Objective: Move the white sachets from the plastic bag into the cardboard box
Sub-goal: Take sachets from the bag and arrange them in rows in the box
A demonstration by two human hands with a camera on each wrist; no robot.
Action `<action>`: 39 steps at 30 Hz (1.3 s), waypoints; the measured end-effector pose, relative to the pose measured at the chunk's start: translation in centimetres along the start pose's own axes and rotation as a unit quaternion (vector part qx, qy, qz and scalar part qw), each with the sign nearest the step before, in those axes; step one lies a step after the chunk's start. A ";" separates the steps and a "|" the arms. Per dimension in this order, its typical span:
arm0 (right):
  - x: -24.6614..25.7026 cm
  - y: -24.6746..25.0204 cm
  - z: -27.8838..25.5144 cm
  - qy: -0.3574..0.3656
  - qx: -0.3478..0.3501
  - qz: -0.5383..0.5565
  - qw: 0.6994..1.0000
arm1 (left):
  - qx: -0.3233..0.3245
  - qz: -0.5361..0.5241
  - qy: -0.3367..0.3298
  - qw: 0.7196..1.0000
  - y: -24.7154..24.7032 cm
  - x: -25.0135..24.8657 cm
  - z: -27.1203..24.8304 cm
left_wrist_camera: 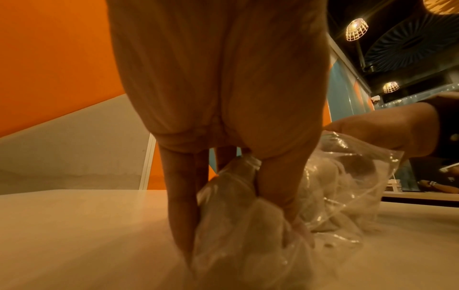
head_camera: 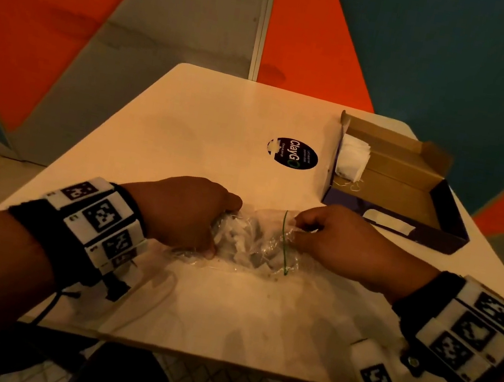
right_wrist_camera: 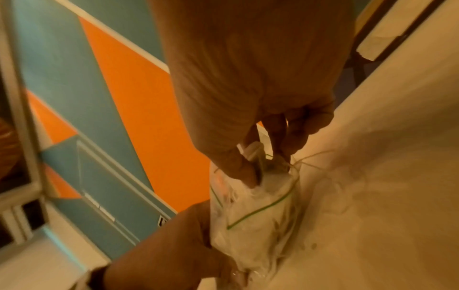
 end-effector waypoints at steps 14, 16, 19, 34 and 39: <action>-1.6 0.4 -0.4 -0.034 0.037 0.047 0.998 | 0.003 0.005 0.012 1.000 0.0 0.0 0.0; -1.5 1.0 -0.4 -0.020 0.016 0.034 0.999 | 0.005 0.007 0.011 1.000 -0.1 0.0 0.0; -1.7 2.2 -0.4 -0.001 -0.019 0.051 0.999 | 0.006 0.009 0.010 1.000 -0.1 0.0 0.0; -4.0 7.5 -2.5 0.051 -0.122 0.289 0.948 | 0.004 -0.012 0.026 1.000 0.0 0.3 -0.1; -4.3 8.8 -3.3 0.055 -0.119 0.319 0.939 | 0.004 -0.046 0.042 0.998 -0.5 0.1 -0.9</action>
Point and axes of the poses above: each hand's wrist, its own z-axis towards the middle knuckle, its own y-axis out of the back of the hand, x = y × z, the point moved 10 cm from there along z, towards the middle knuckle, and after that the axes turned 12 degrees about -y, right-handed, at the moved point
